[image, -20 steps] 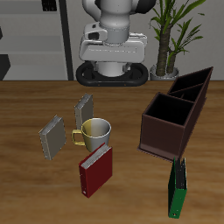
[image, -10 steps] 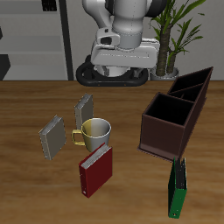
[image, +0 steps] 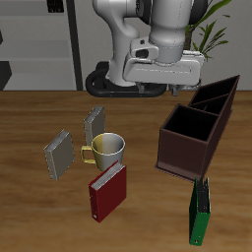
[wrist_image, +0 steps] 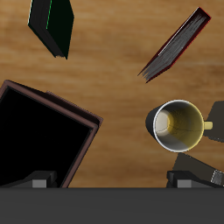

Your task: Place the green book into the left desk caddy's back compartment

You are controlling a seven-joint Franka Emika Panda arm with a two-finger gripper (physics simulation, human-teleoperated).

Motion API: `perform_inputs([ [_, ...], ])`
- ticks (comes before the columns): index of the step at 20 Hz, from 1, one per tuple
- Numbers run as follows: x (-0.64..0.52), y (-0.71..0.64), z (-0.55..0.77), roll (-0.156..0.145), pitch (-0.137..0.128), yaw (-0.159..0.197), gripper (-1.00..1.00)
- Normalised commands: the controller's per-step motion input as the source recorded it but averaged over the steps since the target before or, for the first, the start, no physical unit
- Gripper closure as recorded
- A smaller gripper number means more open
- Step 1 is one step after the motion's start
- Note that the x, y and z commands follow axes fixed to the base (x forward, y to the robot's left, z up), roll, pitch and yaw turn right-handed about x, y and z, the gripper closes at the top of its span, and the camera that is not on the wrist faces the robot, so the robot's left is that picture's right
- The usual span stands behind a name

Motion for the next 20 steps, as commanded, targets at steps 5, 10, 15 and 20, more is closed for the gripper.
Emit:
perform_inputs([
  [5,0.34,0.34,0.02,-0.008,-0.011,-0.037,-1.00],
  [10,0.29,0.15,0.03,-0.016,-0.015,-0.017,-1.00],
  [15,0.34,0.22,0.08,0.011,-0.065,0.031,-1.00],
  [20,0.34,0.25,0.04,0.035,-0.046,0.037,-1.00],
])
